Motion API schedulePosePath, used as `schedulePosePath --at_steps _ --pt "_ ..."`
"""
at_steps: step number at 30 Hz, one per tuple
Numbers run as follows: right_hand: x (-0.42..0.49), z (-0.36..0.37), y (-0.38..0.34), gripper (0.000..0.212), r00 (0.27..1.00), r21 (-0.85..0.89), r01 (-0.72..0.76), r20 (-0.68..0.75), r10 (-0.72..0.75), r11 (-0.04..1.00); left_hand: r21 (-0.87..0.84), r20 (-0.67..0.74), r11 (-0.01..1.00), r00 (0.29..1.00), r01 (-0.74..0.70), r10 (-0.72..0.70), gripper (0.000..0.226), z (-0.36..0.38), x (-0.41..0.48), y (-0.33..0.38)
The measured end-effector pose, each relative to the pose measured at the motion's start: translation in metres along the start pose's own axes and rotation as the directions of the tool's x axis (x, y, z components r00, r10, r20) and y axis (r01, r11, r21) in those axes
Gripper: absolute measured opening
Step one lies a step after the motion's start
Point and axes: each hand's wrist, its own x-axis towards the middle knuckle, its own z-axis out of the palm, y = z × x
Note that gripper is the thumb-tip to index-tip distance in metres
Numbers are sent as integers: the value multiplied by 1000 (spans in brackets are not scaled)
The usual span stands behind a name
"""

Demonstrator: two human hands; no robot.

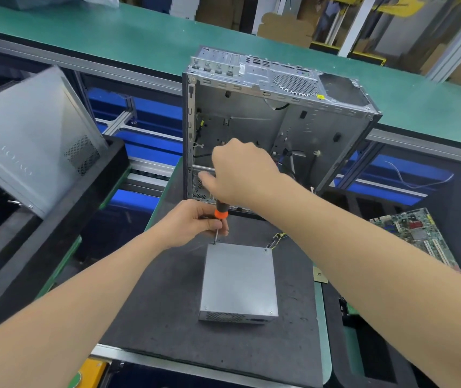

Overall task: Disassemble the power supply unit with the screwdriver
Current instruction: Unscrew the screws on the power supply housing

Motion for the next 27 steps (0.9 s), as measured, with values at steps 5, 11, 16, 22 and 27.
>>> schedulePosePath --at_steps 5,11,16,22,27 --pt "3 9 2 37 980 104 -90 188 69 991 6 18 1000 1000 -19 19 26 0 0 1" --pt "7 -10 15 11 885 137 308 323 -336 941 -57 7 998 1000 -13 13 25 1 -3 -1" --pt "8 -9 17 18 799 131 450 383 -464 883 -13 15 1000 1000 19 -19 19 2 -5 0" --pt "3 -9 15 25 893 99 313 308 -328 945 33 6 999 1000 8 -8 17 3 -4 4" --pt "-6 4 3 49 982 107 -21 189 0 994 26 -6 1000 1000 10 -10 22 4 -3 0"
